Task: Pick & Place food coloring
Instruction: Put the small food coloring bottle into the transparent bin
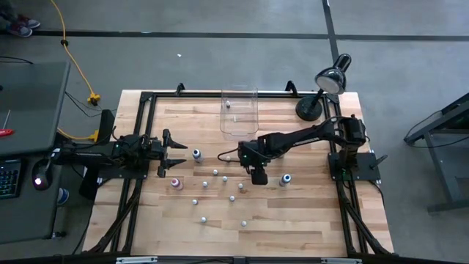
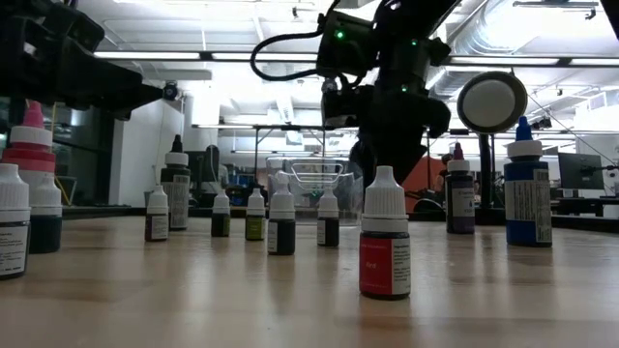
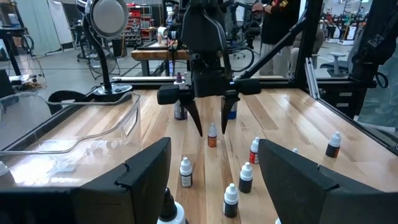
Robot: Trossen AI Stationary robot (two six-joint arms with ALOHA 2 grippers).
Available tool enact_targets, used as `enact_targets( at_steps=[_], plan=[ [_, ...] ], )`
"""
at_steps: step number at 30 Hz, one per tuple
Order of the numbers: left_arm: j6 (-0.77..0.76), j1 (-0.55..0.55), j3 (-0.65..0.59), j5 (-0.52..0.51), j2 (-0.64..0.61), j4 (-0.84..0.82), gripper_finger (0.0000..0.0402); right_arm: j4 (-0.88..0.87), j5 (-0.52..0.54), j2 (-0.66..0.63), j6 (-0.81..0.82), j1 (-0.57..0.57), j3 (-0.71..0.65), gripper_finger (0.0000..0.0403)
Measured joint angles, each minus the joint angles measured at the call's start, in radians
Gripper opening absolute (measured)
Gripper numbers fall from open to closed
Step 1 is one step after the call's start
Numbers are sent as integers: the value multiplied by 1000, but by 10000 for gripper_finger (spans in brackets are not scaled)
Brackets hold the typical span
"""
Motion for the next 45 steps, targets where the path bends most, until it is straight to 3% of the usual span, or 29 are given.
enact_targets(
  at_steps=[10,36,45],
  plan=[
    [0,0,0,0,0,0,239,-14,-1,-1,17,0,0,139],
    [0,0,0,1,0,0,239,-20,-1,-5,24,0,2,68],
    [0,0,0,1,0,0,239,-222,16,-5,44,1,175,65]
  ],
)
